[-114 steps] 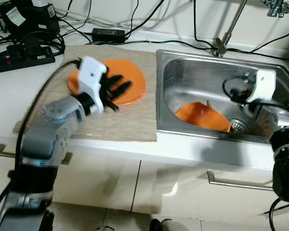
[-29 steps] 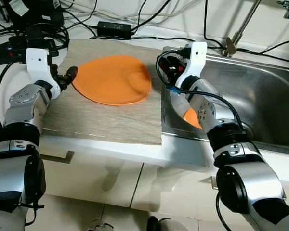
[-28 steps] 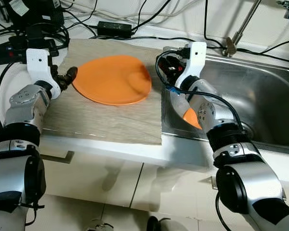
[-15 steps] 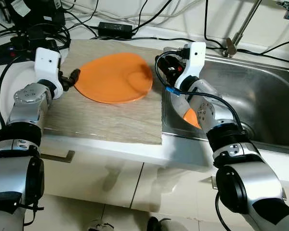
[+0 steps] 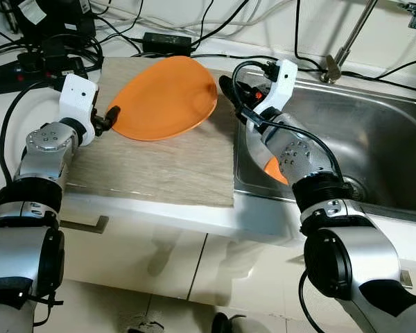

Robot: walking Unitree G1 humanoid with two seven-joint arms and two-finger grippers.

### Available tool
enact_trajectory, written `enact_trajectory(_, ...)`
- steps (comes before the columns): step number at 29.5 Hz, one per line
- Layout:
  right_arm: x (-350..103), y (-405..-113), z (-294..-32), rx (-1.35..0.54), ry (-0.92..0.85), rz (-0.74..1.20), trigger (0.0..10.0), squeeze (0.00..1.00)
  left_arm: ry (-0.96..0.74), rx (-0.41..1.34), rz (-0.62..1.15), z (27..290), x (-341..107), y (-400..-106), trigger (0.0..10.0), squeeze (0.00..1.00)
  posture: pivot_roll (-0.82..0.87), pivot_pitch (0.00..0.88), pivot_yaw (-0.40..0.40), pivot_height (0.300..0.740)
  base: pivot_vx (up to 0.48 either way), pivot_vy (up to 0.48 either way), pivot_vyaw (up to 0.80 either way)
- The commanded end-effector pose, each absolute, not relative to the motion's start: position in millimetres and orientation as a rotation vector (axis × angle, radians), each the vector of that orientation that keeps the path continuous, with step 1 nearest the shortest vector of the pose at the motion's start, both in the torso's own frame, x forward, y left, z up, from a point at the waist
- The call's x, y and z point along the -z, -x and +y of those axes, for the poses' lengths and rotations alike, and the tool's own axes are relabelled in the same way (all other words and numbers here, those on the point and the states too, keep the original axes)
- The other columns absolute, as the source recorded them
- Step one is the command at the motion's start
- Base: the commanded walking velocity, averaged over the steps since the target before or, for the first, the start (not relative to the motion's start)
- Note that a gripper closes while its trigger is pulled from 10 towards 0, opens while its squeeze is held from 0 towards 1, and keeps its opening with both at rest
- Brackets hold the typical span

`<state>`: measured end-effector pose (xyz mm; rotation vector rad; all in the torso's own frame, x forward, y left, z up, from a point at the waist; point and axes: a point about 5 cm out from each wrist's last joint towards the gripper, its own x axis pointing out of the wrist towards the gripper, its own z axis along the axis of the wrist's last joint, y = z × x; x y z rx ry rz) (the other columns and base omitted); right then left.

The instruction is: Kitchen organization

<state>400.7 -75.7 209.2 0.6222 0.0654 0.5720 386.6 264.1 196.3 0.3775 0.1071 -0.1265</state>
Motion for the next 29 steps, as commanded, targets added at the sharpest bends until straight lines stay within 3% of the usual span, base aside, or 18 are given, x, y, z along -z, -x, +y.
enact_trajectory(1, -211.7, -402.4, -75.5, -0.594, -0.660, 0.106, 10.0, 1.00, -0.396, 0.157, 0.197, 260.3, -174.7, -383.1, 10.0, 0.00, 0.00, 0.072, -0.113, 0.740, 0.000, 0.000, 0.00)
enact_trajectory(5, -208.0, -400.4, -71.9, -0.630, -0.670, 0.170, 10.0, 1.00, -0.396, 0.157, 0.195, 259.9, -174.8, -383.1, 10.0, 0.00, 0.00, 0.071, -0.116, 0.740, 0.000, 0.000, 0.00)
enact_trajectory(6, -205.1, -399.3, -70.2, -0.639, -0.662, 0.199, 10.0, 0.53, -0.396, 0.160, 0.193, 259.6, -174.8, -383.1, 10.0, 0.00, 0.00, 0.073, -0.114, 0.740, 0.000, 0.000, 0.00)
enact_trajectory(7, -201.7, -397.6, -68.0, -0.655, -0.663, 0.233, 10.0, 0.00, -0.398, 0.163, 0.193, 259.4, -174.8, -383.1, 10.0, 0.00, 0.00, 0.070, -0.114, 0.740, 0.000, 0.000, 0.00)
enact_trajectory(15, -191.1, -392.0, -64.2, -0.703, -0.703, 0.296, 9.8, 0.00, -0.400, 0.171, 0.188, 256.9, -175.7, -384.1, 10.0, 0.00, 0.00, 0.071, -0.112, 0.740, 0.000, 0.000, 0.00)
enact_trajectory(16, -191.4, -392.3, -65.3, -0.698, -0.705, 0.284, 6.7, 0.00, -0.399, 0.172, 0.187, 256.5, -175.8, -384.2, 10.0, 0.00, 0.00, 0.071, -0.110, 0.740, 0.000, 0.000, 0.00)
enact_trajectory(17, -192.3, -392.7, -66.5, -0.693, -0.714, 0.271, 4.4, 0.00, -0.399, 0.173, 0.186, 256.2, -175.9, -384.3, 10.0, 0.00, 0.00, 0.072, -0.109, 0.740, 0.000, 0.000, 0.00)
enact_trajectory(18, -193.3, -393.1, -67.7, -0.687, -0.729, 0.259, 0.0, 0.00, -0.399, 0.174, 0.186, 255.9, -175.8, -384.4, 10.0, 0.00, 0.00, 0.072, -0.109, 0.740, 0.000, 0.000, 0.00)
enact_trajectory(29, -187.9, -390.9, -70.1, -0.693, -0.715, 0.261, 0.0, 0.00, -0.408, 0.178, 0.186, 254.3, -174.4, -384.4, 10.0, 0.00, 0.00, 0.065, -0.111, 0.740, 0.000, 0.000, 0.00)
